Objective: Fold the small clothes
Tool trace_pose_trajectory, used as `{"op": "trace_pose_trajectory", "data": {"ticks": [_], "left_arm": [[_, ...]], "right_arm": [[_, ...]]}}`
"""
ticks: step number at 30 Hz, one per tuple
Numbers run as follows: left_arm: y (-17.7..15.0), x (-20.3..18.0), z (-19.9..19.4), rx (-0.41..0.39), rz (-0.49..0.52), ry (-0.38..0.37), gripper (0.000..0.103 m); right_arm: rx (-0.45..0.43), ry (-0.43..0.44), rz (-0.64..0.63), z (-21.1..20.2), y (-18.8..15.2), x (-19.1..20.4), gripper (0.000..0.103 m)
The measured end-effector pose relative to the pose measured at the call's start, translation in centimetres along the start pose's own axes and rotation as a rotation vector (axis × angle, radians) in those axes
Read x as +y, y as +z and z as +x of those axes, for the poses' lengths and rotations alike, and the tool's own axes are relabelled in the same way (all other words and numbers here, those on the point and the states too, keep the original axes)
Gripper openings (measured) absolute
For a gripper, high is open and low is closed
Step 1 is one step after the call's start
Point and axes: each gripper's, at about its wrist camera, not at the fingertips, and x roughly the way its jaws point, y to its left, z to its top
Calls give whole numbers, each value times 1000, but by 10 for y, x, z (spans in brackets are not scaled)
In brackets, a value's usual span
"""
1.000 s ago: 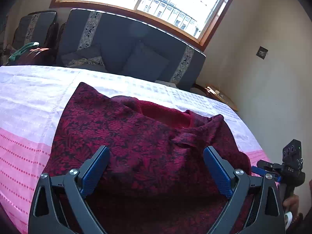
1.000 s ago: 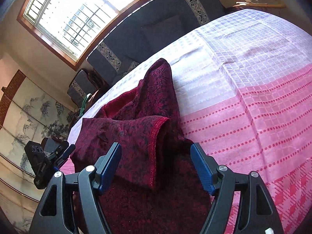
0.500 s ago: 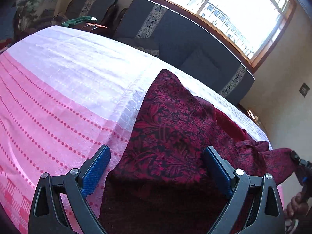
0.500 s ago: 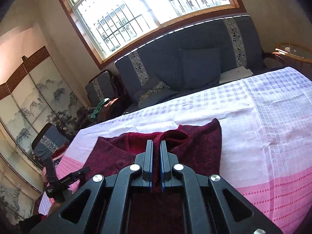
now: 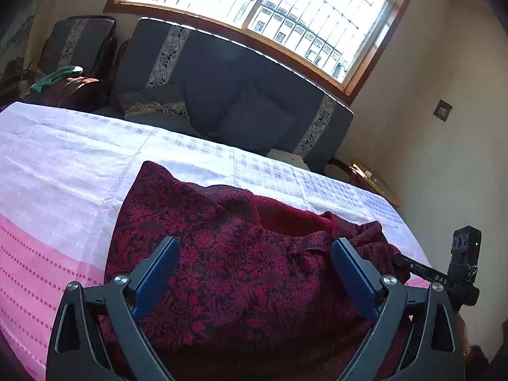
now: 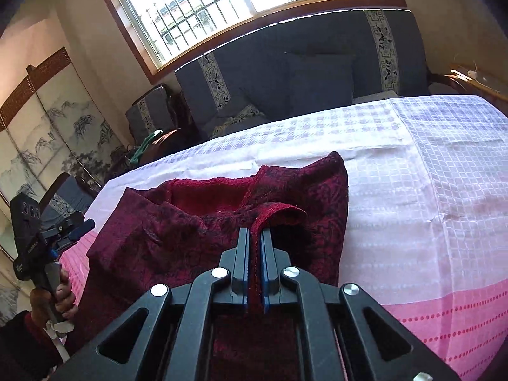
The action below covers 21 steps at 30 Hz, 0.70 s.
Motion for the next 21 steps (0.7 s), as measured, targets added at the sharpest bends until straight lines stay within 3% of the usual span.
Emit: {"op": "trace_pose_trajectory", "data": {"ticks": [2, 3, 5, 7, 9, 12, 16, 18, 20, 21], "left_arm": [[4, 9, 21, 40, 2, 58, 96], [4, 15, 29, 56, 4, 110, 96], [-1, 30, 37, 64, 11, 205, 96], [-2, 44, 35, 56, -45, 212, 96], [-2, 54, 28, 31, -92, 275, 96], [-3, 58, 19, 18, -149, 260, 96], [9, 39, 1, -82, -146, 190, 96], [15, 28, 14, -52, -92, 187, 96], [16, 26, 37, 13, -53, 230, 96], [15, 29, 44, 17, -50, 250, 96]], "right_arm": [[53, -56, 22, 12, -8, -19, 7], [67, -43, 38, 15, -11, -27, 7], [54, 1, 81, 6, -9, -35, 7], [21, -5, 116, -4, -2, -36, 11], [-33, -36, 94, -15, 9, -27, 13], [-47, 3, 63, -16, 28, -9, 13], [25, -71, -35, 15, 44, 2, 12], [100, -108, -30, 41, 46, -6, 12], [139, -141, -17, 59, 46, -20, 10], [149, -153, -1, 63, 46, -27, 1]]}}
